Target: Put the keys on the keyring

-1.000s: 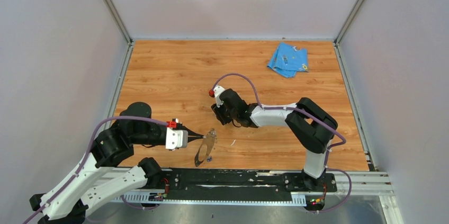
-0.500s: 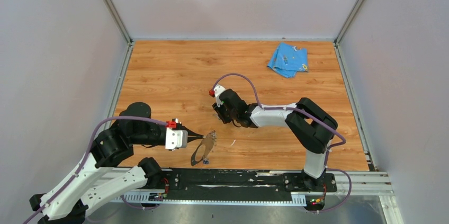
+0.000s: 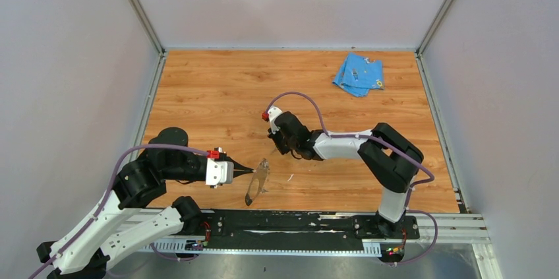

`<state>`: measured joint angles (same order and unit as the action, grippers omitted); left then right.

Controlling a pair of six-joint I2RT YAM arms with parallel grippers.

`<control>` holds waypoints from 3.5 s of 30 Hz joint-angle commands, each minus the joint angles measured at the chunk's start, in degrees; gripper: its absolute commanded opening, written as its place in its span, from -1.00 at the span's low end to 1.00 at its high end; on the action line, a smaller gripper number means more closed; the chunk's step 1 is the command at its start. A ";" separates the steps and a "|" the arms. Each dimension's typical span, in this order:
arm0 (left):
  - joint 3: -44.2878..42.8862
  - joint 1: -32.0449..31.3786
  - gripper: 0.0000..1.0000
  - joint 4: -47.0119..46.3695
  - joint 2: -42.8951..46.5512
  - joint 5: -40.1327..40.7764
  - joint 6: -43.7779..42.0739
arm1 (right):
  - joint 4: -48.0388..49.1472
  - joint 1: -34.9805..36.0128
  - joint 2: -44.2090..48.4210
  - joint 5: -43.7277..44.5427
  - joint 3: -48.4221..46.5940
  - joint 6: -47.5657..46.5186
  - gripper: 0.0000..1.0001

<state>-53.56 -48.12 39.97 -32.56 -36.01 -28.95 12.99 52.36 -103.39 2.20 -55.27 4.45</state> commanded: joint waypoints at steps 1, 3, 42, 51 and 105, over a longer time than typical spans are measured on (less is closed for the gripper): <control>0.07 0.22 -1.00 -1.11 0.24 -1.12 0.76 | -0.45 0.72 2.07 0.97 1.24 -0.69 -0.99; 0.11 0.22 -1.00 -1.11 0.34 -1.25 0.83 | -0.30 0.67 3.19 0.81 1.43 -1.08 -0.99; -0.73 0.22 -1.00 -1.12 -0.31 -3.89 0.70 | 3.38 -6.92 20.66 -34.79 21.71 6.13 -0.99; -0.67 0.22 -1.00 -1.17 -0.57 -4.23 0.60 | 3.04 -8.76 16.69 -32.06 22.17 5.07 -0.93; -0.75 0.22 -1.00 -1.71 -0.01 -4.16 1.74 | -0.95 -4.78 18.85 -20.17 22.02 2.58 -0.42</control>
<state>-53.56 -48.12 39.92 -33.21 -39.83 -27.81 12.38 46.48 -84.01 -19.05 -32.80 7.81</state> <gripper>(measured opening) 0.003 0.264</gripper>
